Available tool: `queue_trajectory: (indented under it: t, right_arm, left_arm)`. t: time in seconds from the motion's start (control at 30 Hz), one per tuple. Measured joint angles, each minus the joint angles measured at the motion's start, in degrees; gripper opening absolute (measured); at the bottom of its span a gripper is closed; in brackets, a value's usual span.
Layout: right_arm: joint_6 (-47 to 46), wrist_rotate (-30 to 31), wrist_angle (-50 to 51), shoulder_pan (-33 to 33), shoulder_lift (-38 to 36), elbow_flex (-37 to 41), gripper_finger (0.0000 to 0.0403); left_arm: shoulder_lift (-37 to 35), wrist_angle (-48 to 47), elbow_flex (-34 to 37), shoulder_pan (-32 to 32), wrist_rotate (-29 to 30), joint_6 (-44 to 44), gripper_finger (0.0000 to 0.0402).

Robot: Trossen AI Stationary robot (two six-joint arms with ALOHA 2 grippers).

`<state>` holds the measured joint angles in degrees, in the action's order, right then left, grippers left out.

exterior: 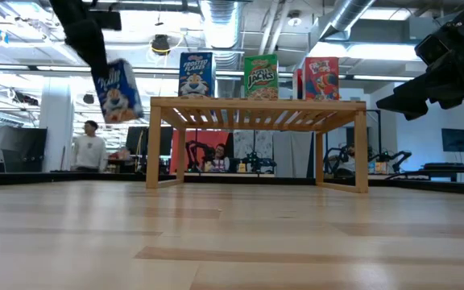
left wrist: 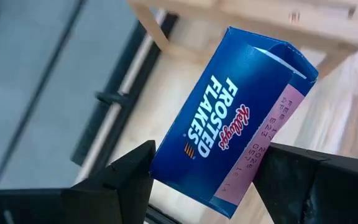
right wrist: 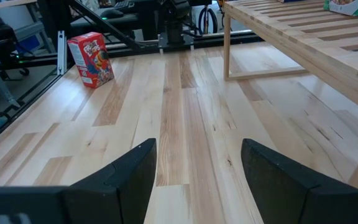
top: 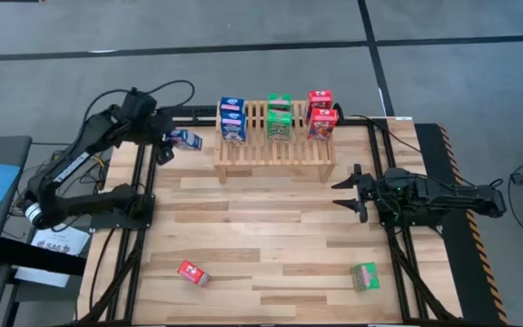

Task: Stack cereal on shelf
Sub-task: Put the blue cereal box on the shelf aligned with the other blue cereal boxes

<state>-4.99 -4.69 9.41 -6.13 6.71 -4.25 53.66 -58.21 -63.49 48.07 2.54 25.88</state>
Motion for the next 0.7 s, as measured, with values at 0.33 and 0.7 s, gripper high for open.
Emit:
queue_trajectory:
  t: [0.33, 0.7]
  right_arm:
    - [0.0, 0.0, 0.0, 0.0, 0.0, 0.0, 0.0261]
    - [0.0, 0.0, 0.0, 0.0, 0.0, 0.0, 0.0261]
  left_arm:
    - [2.1, -4.5, -10.5, -9.4, 5.6, -7.4, 0.0225]
    - [15.3, -14.0, -25.7, -21.0, 10.1, -17.8, 0.0225]
